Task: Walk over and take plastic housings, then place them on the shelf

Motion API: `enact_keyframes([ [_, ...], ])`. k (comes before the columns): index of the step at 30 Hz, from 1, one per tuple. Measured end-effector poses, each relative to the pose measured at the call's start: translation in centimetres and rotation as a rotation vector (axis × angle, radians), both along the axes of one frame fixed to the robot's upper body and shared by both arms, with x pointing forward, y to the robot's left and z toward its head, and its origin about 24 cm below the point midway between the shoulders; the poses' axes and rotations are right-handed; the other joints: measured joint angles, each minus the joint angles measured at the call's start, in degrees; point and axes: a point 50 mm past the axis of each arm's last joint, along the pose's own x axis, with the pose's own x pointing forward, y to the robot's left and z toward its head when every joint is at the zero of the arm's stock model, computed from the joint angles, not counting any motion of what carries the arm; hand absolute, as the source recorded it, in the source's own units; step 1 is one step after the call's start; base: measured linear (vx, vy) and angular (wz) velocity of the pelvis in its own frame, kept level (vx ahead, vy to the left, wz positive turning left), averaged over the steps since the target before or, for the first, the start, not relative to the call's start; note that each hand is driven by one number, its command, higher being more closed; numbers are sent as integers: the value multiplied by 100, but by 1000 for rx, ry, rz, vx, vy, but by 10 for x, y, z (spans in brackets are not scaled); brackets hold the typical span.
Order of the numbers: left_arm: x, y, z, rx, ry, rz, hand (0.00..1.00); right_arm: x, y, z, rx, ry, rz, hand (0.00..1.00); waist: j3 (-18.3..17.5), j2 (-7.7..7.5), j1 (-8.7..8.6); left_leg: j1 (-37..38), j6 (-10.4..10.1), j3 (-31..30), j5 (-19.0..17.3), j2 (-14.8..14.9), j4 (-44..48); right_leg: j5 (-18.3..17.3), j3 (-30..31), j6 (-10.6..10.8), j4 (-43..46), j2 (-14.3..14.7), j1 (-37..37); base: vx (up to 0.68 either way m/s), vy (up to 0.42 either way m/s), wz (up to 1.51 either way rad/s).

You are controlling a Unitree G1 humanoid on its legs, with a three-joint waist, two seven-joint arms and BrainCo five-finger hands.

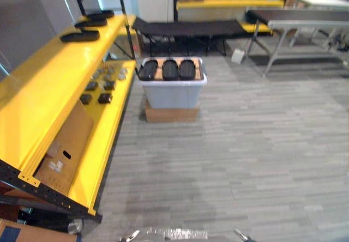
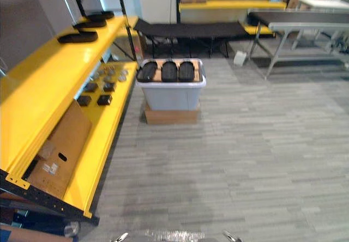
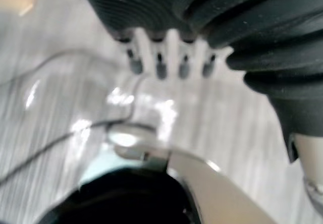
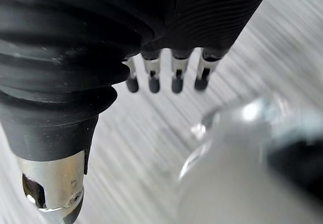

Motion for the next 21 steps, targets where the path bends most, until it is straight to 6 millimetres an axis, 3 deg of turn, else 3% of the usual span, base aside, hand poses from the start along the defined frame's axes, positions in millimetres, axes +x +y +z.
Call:
enact_keyframes([
  [3, -2, 0, 0, -24, 15, 35, 0, -1, 2, -1, 20, 1, -47, 0, 6, -18, -2, 114, -67, 233, 217, -18, -429, 263, -93, 80, -386, -69, 48, 83, 44, -17],
  [5, -4, 2, -1, -34, 25, 31, 0, -4, 5, -2, 35, 8, -61, 0, 50, -60, -27, 353, 12, 236, 360, -74, -697, 371, -147, 112, -540, -90, 261, 138, 46, 3],
  [21, -5, 2, -1, -29, 48, 64, 0, 17, 7, 0, 17, -47, -12, 0, 225, -71, -29, 1071, -99, 230, 575, -143, -1517, 306, -290, 246, -660, -73, 634, 55, 7, 1],
])
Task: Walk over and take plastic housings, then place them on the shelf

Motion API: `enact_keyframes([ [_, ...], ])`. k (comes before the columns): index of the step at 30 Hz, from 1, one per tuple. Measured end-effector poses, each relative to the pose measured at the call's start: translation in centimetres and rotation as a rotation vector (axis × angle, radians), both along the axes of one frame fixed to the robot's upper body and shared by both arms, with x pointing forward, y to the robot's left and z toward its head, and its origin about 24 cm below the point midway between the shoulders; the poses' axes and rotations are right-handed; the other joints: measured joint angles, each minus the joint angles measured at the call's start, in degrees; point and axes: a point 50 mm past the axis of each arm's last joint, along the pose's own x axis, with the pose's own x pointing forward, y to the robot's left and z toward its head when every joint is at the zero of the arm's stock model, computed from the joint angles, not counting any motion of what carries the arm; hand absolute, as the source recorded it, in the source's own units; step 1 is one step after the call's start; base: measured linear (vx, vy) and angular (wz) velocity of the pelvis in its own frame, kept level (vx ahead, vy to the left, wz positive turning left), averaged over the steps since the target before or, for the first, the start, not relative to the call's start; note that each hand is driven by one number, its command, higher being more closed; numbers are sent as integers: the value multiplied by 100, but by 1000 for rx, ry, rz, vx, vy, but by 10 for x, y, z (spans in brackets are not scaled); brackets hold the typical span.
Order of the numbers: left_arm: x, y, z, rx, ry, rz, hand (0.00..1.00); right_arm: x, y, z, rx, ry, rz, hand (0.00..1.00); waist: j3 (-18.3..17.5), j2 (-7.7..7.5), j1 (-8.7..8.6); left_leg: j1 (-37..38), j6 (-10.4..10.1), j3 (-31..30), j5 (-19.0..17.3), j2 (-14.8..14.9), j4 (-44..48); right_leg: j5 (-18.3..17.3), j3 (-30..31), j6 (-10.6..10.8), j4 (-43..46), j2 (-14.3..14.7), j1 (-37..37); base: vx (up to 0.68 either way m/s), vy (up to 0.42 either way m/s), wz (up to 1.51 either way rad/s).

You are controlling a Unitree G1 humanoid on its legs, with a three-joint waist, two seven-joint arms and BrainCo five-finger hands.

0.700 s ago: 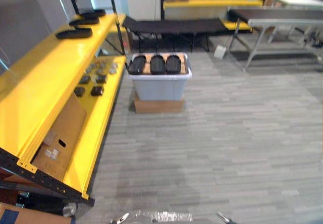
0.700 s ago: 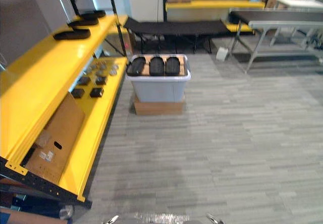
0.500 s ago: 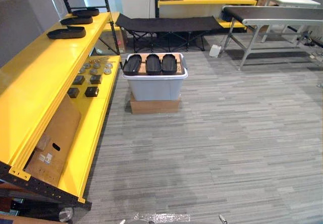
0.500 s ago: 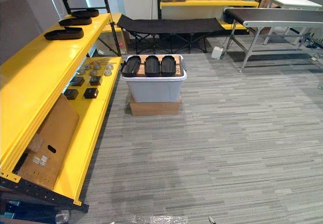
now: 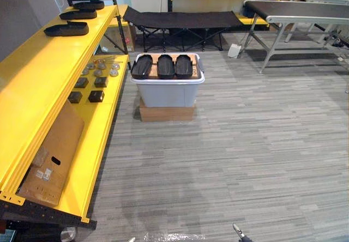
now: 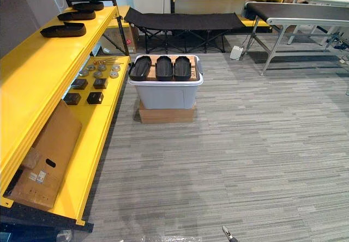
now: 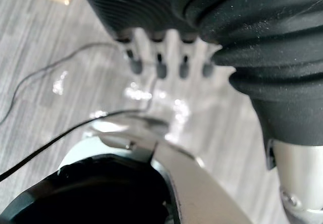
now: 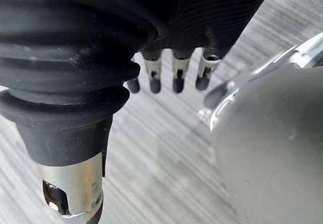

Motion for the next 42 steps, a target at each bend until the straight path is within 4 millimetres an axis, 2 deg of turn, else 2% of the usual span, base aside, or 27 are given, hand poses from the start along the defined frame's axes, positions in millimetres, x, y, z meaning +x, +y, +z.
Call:
enact_keyframes([
  [3, 0, 2, 0, 17, 4, -39, 0, 2, 1, 0, -7, -4, 19, 0, 53, -94, 1, -24, 18, -2, -9, -57, -1, -294, -18, -64, 375, -90, -203, -66, -11, 0],
  [4, 0, 3, 0, 23, 7, -62, 0, 1, 2, 0, -7, -3, 15, 0, 57, -112, -11, -71, 69, -11, -78, -129, 8, -586, -30, 2, 914, -222, -487, -62, 9, 13],
  [5, 2, 5, 1, 33, 6, -83, 0, 0, 1, 0, -9, -1, -2, 0, 127, -172, -34, -102, 195, -3, -184, -228, 74, -895, -8, 297, 1669, -438, -810, -34, 16, 15],
  [6, 4, 4, 1, 36, 4, -95, 0, -1, -1, 0, -11, 0, -14, 0, 188, -162, -44, -108, 236, -20, -209, -254, 108, -937, 28, 379, 2111, -528, -983, -16, 28, 10],
  [7, 7, 3, 1, 50, 6, -120, 0, 2, -6, 1, -17, -15, -43, 0, 309, -117, -79, -89, 302, -32, -243, -234, 184, -817, 133, 531, 3213, -621, -1532, 20, 58, 10],
  [8, 7, 3, 1, 63, 11, -117, 0, 6, -6, 2, -14, -30, -43, 0, 423, -65, -112, -100, 368, -25, -308, -120, 379, -972, 178, 255, 3585, -637, -1832, 26, 71, 7],
  [9, 9, 3, 1, 64, 8, -118, 0, 2, -6, 2, -13, -23, -45, 0, 481, -28, -112, -93, 372, -11, -362, -52, 467, -1030, 175, 167, 3508, -614, -1891, 70, 97, 5],
  [12, 17, 11, 3, 81, -12, -107, 0, -3, 4, -1, 9, -9, -42, 0, 567, -187, -94, -180, 198, -4, -569, 158, 754, -874, 179, 181, 2263, -582, -2074, 141, 24, -2],
  [16, 32, 10, 5, 74, -48, -87, 0, -14, 3, -2, -9, 33, -1, 0, 614, -142, -114, -48, -235, 99, -848, 537, 983, 155, 188, 148, 769, -373, -2152, 295, -107, -11],
  [17, 36, 10, 6, 71, -55, -79, 0, -20, 3, -3, -11, 55, 8, 0, 615, -144, -118, 31, -444, 87, -1009, 653, 1113, 274, 257, 124, 606, -273, -2083, 302, -175, -6],
  [19, 39, 11, 7, 61, -61, -28, 0, -29, 3, -4, -3, 86, -16, 0, 620, -117, -168, 105, -601, -85, -1366, 855, 1356, 352, 426, 32, 742, -144, -1986, 332, -283, 30],
  [20, 40, 7, 6, 48, -62, 1, 0, -34, 0, -4, -11, 106, -26, 0, 625, 14, -231, 102, -689, -183, -1533, 1070, 1518, 504, 337, -48, 1070, -13, -2025, 511, -484, 74],
  [21, 36, -5, 3, 15, -53, 72, 0, -42, -6, -4, -26, 139, -51, 0, 463, 278, -319, 101, -785, -346, -1643, 1422, 1699, 196, 74, -325, 1567, 225, -2108, 302, -299, 60],
  [23, 35, -6, 3, -2, -53, 117, 0, -41, -8, -3, -30, 137, -62, 0, 420, 366, -311, -205, -761, -338, -1505, 1560, 2352, -9, -24, -437, 1714, 287, -2093, 383, -319, 32],
  [25, 35, -16, 2, -42, -54, 182, 0, -33, -24, 0, -85, 107, -44, 0, 481, 602, -286, -1211, -623, -311, -1315, 1915, 4447, -81, -230, -573, 1412, 417, -1587, 452, -375, 32],
  [26, 34, -18, 1, -51, -50, 196, 0, -31, -26, 1, -96, 105, -33, 0, 514, 661, -264, -1302, -630, -297, -1321, 1939, 4726, -84, -288, -580, 1302, 440, -1346, 336, -224, 30],
  [28, 29, -21, 0, -61, -39, 212, 0, -18, -31, 3, -130, 64, -14, 0, 533, 661, -196, -1482, -688, -46, -1360, 1757, 4621, -91, -339, -594, 913, 398, -715, 334, -183, 12],
  [31, 21, -20, -1, -56, -23, 224, 0, 18, -36, 10, -179, -49, -19, 0, 554, 635, -102, -1901, -817, -58, -1226, 1186, 3087, -130, -324, -612, 556, 292, -394, 284, -61, -3],
  [32, 19, -18, -1, -56, -25, 250, 0, 25, -39, 13, -194, -83, -37, 0, 601, 564, -37, -2062, -780, -208, -931, 897, 2388, -309, -329, -625, 544, 171, -318, 162, 41, 11],
  [33, 15, -18, -1, -56, -18, 260, 0, 27, -40, 14, -200, -92, -43, 0, 625, 548, -20, -2129, -768, -288, -750, 801, 2092, -387, -328, -613, 558, 138, -265, 196, 83, 16],
  [35, -12, -25, -4, -68, 47, 281, 0, 23, -46, 15, -213, -103, -83, 0, 687, 596, 128, -2247, -862, -479, 150, 786, 1543, -656, -262, -522, 555, 163, 72, 283, 196, -8],
  [36, -22, -27, -5, -70, 71, 277, 0, 24, -45, 15, -209, -112, -86, 0, 684, 571, 159, -2220, -763, -443, 346, 794, 1630, -736, -202, -484, 556, 164, 137, 402, 278, -35],
  [37, -35, -32, -6, -78, 101, 259, 0, 26, -39, 14, -194, -127, -88, 0, 714, 460, 256, -2215, -493, -316, 431, 740, 1813, -903, -34, -379, 626, 58, 169, 376, 227, -26],
  [38, -41, -31, -6, -86, 108, 275, 0, 31, -33, 14, -179, -139, -77, 0, 740, 283, 264, -2302, -157, -295, 154, 596, 2141, -1133, 163, -378, 825, -50, 100, 370, 203, -17],
  [39, -42, -28, -5, -78, 110, 270, 0, 31, -31, 13, -173, -137, -70, 0, 751, 176, 261, -2379, -92, -282, -5, 508, 2335, -1252, 214, -342, 978, -146, 38, 354, 162, -2],
  [40, -45, -22, -5, -54, 116, 246, 0, 32, -25, 12, -158, -137, -75, 0, 705, -33, 298, -2475, -7, -172, -291, 350, 2570, -1460, 267, -240, 1340, -371, -110, 452, 171, -14],
  [42, -40, -18, -5, -25, 103, 163, 0, 34, -20, 12, -130, -153, -84, 0, 691, -108, 390, -2380, 92, -30, -620, 285, 2732, -1446, 512, 9, 2766, -542, -738, 468, 184, -24],
])
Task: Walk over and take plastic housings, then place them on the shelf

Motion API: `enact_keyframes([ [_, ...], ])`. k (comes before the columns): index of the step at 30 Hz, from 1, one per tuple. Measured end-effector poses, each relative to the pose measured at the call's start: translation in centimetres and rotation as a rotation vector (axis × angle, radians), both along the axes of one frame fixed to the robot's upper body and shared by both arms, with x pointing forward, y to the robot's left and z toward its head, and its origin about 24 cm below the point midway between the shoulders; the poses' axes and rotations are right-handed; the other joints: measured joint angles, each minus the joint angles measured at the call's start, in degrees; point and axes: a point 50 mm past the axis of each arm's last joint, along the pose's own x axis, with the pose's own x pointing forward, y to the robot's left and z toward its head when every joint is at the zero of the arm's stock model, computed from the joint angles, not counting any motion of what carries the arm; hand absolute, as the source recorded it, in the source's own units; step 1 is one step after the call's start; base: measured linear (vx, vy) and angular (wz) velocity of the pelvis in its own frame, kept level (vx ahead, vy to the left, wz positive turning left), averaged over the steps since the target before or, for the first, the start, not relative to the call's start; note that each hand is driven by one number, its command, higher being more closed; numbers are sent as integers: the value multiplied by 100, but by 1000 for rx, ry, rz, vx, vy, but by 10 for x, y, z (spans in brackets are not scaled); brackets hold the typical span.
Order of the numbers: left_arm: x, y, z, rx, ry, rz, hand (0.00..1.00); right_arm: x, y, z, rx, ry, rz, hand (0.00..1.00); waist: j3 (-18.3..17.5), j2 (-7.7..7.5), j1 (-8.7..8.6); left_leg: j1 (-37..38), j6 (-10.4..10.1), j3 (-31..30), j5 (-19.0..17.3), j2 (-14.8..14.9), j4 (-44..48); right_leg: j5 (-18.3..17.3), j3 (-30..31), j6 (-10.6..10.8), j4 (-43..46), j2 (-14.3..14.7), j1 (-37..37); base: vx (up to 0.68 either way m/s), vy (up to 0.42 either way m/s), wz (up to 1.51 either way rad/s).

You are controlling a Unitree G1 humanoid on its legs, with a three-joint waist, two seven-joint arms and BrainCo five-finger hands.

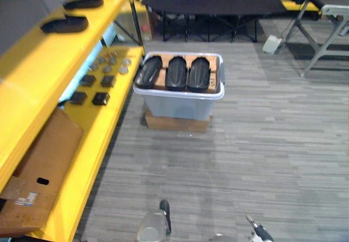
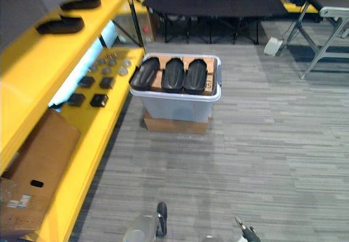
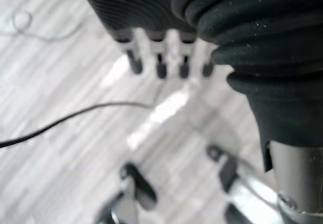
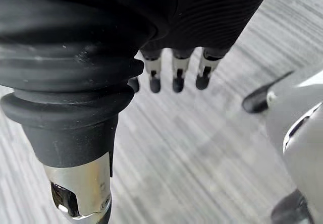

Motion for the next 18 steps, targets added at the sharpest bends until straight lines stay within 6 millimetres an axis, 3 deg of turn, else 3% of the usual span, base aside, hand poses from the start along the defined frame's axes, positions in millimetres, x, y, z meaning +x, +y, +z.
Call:
enact_keyframes([
  [1, 7, 6, 1, 12, -32, -49, 0, -2, 8, -2, 18, 9, 6, 0, 13, -37, -5, 258, 57, 20, -109, -67, -47, 102, 107, 285, 1123, -137, -417, 237, 103, -7],
  [3, 26, 19, 4, 19, -99, -132, 0, -7, 17, -5, 38, 27, 15, 0, 14, -52, -46, 797, 97, 37, -290, -119, -178, -94, 52, 221, 2156, -261, -890, 376, 63, 0],
  [5, 47, 30, 8, 50, -166, -161, 0, 0, 15, -3, 21, 13, 56, 0, 2, -10, -153, 1184, 84, 11, -289, -72, -519, -207, -223, 54, 1712, -209, -1240, 420, 5, 6],
  [7, 61, 36, 11, 71, -195, -207, 0, 6, 14, 0, 0, -8, 63, 0, -7, 120, -196, 1299, 6, -9, -283, 121, -693, -145, -226, 69, 523, 3, -1561, 354, -62, 12],
  [9, 75, 37, 14, 83, -228, -239, 0, 12, 7, 3, -29, -26, 58, 0, 28, 198, -268, 1337, -206, -110, -368, 347, -772, 472, 7, 98, -988, 112, -1833, 344, -132, 21],
  [10, 73, 38, 13, 82, -225, -233, 0, 11, 5, 3, -34, -23, 60, 0, 47, 211, -288, 1428, -363, -136, -461, 460, -778, 1038, 178, 144, -1697, 138, -1849, 286, -156, 10],
  [12, 67, 42, 14, 91, -211, -213, 0, 5, 6, 2, -46, -1, 91, 0, 22, 119, -296, 1627, -610, -156, -627, 527, -747, 1659, 304, 212, -2134, 101, -1770, 440, -342, 11],
  [13, 65, 44, 14, 113, -194, -212, 0, -5, 6, -1, -45, 35, 101, 0, 38, 99, -342, 1853, -830, -305, -875, 669, -666, 2527, 318, 172, -1989, 150, -1640, 409, -384, 23],
  [14, 64, 36, 12, 110, -185, -209, 0, -5, 1, -1, -52, 41, 101, 0, 45, 323, -356, 1893, -889, -348, -975, 869, -630, 2305, 217, 111, -1767, 342, -1642, 373, -363, 23],
  [16, 54, 28, 8, 152, -137, -161, 0, -6, -9, 1, -79, 58, 102, 0, -62, 592, -372, 1835, -983, -472, -927, 1241, -355, 1773, 23, -94, -1306, 622, -1745, 330, -255, 23],
  [18, 52, 22, 7, 151, -144, -80, 0, -9, -9, 0, -86, 73, 103, 0, -64, 597, -357, 1254, -927, -776, -636, 1345, 934, 1462, -123, -195, -1062, 650, -1641, 326, -276, 29],
])
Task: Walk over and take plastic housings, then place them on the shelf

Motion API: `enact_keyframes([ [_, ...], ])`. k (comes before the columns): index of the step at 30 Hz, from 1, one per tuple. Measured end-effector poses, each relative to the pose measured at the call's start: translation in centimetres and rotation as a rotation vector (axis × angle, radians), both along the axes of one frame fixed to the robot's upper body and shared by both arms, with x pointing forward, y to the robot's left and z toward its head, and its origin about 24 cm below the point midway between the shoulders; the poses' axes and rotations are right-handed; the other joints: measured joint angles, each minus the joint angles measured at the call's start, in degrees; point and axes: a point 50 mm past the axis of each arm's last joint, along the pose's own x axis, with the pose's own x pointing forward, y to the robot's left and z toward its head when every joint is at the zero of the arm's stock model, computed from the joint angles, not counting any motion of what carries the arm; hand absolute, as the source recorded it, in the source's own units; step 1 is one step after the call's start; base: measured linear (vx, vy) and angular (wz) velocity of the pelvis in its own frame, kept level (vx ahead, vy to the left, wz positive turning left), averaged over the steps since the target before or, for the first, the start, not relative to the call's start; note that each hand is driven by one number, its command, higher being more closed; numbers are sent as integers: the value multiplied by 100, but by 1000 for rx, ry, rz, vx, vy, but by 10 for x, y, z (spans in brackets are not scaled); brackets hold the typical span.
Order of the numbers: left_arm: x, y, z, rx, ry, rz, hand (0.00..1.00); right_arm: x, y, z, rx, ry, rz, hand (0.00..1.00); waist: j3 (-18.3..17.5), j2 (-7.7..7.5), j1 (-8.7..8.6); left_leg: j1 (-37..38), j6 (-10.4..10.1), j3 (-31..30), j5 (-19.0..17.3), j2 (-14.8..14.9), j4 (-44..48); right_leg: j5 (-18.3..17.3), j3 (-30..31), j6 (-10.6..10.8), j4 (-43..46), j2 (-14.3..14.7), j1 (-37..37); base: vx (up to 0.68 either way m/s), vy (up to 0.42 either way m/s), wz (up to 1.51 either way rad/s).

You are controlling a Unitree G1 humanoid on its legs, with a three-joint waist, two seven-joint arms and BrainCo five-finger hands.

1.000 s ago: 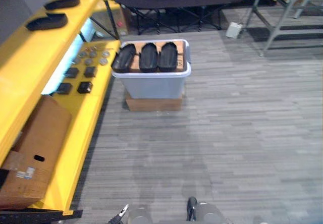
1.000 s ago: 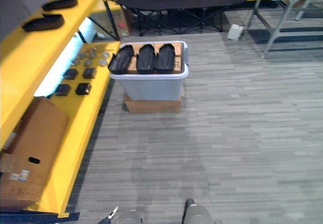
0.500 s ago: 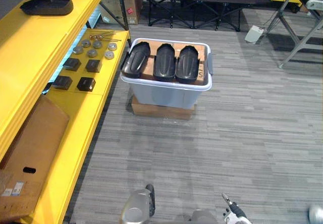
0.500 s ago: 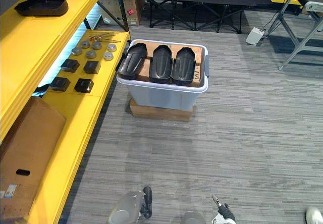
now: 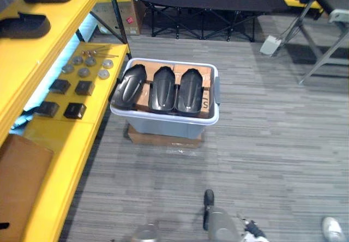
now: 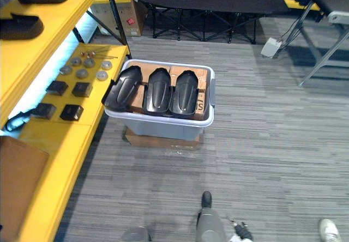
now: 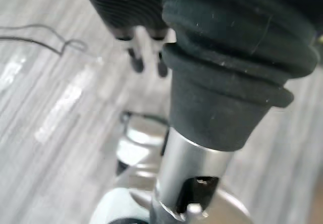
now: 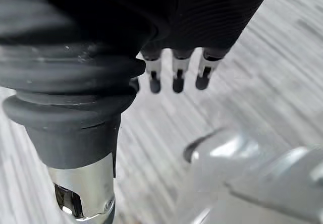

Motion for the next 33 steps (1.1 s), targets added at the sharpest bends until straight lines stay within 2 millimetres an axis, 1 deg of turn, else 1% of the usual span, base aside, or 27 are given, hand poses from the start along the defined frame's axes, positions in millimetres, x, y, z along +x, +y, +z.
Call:
enact_keyframes([
  [1, -6, -1, 0, 4, -7, 63, 0, -2, -2, 0, -10, 3, 2, 0, 29, -7, 33, -413, 170, -61, 387, 105, 974, -135, -48, -88, 7, 31, 223, 319, -197, 15],
  [2, -12, -11, -2, -12, 0, 94, 0, -6, -2, 0, -18, 6, -1, 0, 51, 46, 61, -716, 208, -46, 483, 210, 1805, -191, -91, -133, -111, 92, 543, 320, -134, 10],
  [3, -13, -15, -3, -20, 2, 105, 0, -7, -4, 0, -27, 1, -2, 0, 64, 71, 84, -803, 211, -12, 387, 212, 2036, -208, -93, -143, -175, 92, 710, 274, -2, 5],
  [4, -17, -21, -4, -36, 10, 106, 0, -5, -5, 1, -40, -19, 3, 0, 66, 78, 103, -936, 213, 202, 209, 172, 2052, -210, -97, -135, -353, 64, 991, 247, 51, -5],
  [5, -20, -25, -5, -47, 19, 101, 0, -1, -4, 3, -52, -49, 3, 0, 84, 57, 118, -988, 222, 462, 104, 125, 1592, -193, -111, -90, -512, -2, 1196, 226, 74, -6],
  [6, -21, -25, -5, -51, 21, 99, 0, 2, -4, 4, -59, -67, 1, 0, 89, 43, 117, -975, 216, 548, 97, 64, 1161, -194, -114, -44, -565, -55, 1269, 154, 87, 1],
  [7, -21, -24, -5, -54, 20, 81, 0, 5, -5, 7, -75, -99, -4, 0, 89, 41, 102, -934, 150, 637, 191, -61, 231, -226, -125, 48, -606, -146, 1340, 141, 144, 9],
  [8, -20, -25, -5, -56, 17, 52, 0, 13, -10, 13, -104, -152, -13, 0, 127, 9, 82, -821, 242, 700, 391, -268, -685, -292, -90, 209, -608, -290, 1364, 167, 205, 18],
  [9, -20, -17, -4, -34, 18, 7, 0, 21, -2, 16, -106, -207, -6, 0, 76, -170, 87, -657, 266, 789, 527, -617, -1180, -211, -91, 339, -813, -528, 1412, 212, 234, 20],
  [10, -20, -14, -3, -19, 20, -17, 0, 26, 1, 19, -112, -241, 3, 0, 50, -245, 85, -651, 303, 798, 570, -735, -1303, -150, -102, 409, -924, -628, 1410, 227, 213, 17],
  [11, -18, -12, -3, -4, 18, -62, 0, 36, 0, 26, -147, -293, 5, 0, 71, -342, 70, -707, 389, 840, 565, -863, -1334, -77, -95, 502, -1067, -738, 1409, 243, 203, 7],
  [12, -14, -9, -2, 15, 16, -112, 0, 46, -2, 34, -191, -339, 12, 0, 73, -373, 123, -780, 473, 891, 508, -928, -1270, -59, -90, 522, -1154, -809, 1408, 162, 144, -5],
  [13, -12, -8, -2, 24, 15, -139, 0, 52, -3, 39, -211, -371, 9, 0, 84, -388, 163, -774, 506, 939, 459, -954, -1249, -35, -76, 566, -1175, -837, 1406, 191, 164, -14],
  [14, -8, -7, -1, 41, 12, -183, 0, 62, -8, 49, -252, -429, -6, 0, 86, -399, 196, -765, 546, 974, 340, -1008, -1192, -48, -60, 587, -1161, -896, 1402, 150, 113, -13],
  [15, -6, -6, -1, 52, 11, -209, 0, 68, -10, 55, -278, -461, -16, 0, 89, -403, 193, -768, 579, 981, 276, -1030, -1142, -95, -58, 607, -1127, -925, 1398, 232, 167, -11],
  [16, -2, -3, 1, 73, 10, -261, 0, 81, -15, 69, -331, -520, -35, 0, 105, -425, 196, -769, 624, 1017, 134, -1052, -1028, -204, -40, 621, -977, -977, 1367, 196, 123, -8],
  [17, 1, 1, 2, 95, 5, -311, 0, 93, -20, 83, -397, -563, -48, 0, 101, -418, 199, -763, 673, 1041, -4, -1048, -867, -290, -35, 639, -779, -1005, 1320, 197, 121, -9],
  [18, 4, 3, 3, 104, 0, -326, 0, 98, -23, 90, -426, -588, -61, 0, 101, -418, 199, -764, 695, 1041, -54, -1038, -793, -314, -35, 614, -682, -1005, 1289, 181, 104, -6],
  [19, 9, 8, 5, 121, -15, -339, 0, 107, -27, 104, -479, -636, -88, 0, 112, -441, 204, -751, 742, 1022, -81, -1033, -737, -317, -38, 607, -534, -1007, 1251, 168, 80, 0],
  [20, 15, 14, 9, 144, -35, -366, 0, 115, -30, 118, -518, -689, -127, 0, 153, -515, 211, -719, 743, 989, -81, -1043, -739, -310, -49, 597, -452, -1012, 1235, 183, 70, 3],
  [21, 18, 17, 10, 153, -44, -374, 0, 118, -33, 125, -539, -711, -146, 0, 169, -547, 220, -711, 744, 962, -81, -1047, -740, -306, -55, 592, -427, -1011, 1235, 144, 37, 6],
  [23, 24, 22, 14, 169, -69, -381, 0, 126, -49, 151, -636, -780, -236, 0, 204, -636, 260, -674, 744, 929, -82, -1039, -742, -299, -73, 583, -369, -1001, 1269, 114, 13, 6],
  [24, 24, 22, 14, 167, -71, -376, 0, 127, -54, 157, -657, -795, -255, 0, 204, -636, 270, -666, 744, 920, -82, -1037, -742, -294, -81, 578, -368, -998, 1284, 125, 0, 7],
  [26, 23, 21, 14, 163, -74, -364, 0, 131, -69, 178, -712, -860, -267, 0, 207, -629, 274, -663, 744, 763, -81, -1024, -749, -288, -92, 571, -359, -955, 1320, 129, -19, 10],
  [28, 23, 22, 14, 158, -79, -342, 0, 135, -72, 186, -687, -902, -251, 0, 207, -628, 280, -654, 741, 673, -80, -976, -746, -286, -107, 567, -356, -894, 1383, 123, -51, 16],
  [32, 27, 21, 16, 164, -111, -335, 0, 146, -71, 185, -613, -879, -189, 0, 286, -567, 372, -681, 739, 583, -78, -796, -486, -285, -135, 568, 33, -758, 1356, 83, -50, 11],
  [33, 32, 18, 17, 167, -145, -337, 0, 155, -69, 189, -597, -883, -152, 0, 420, -470, 391, -684, 743, 440, -76, -686, -336, -341, -158, 561, 540, -706, 1090, 32, -67, -11],
])
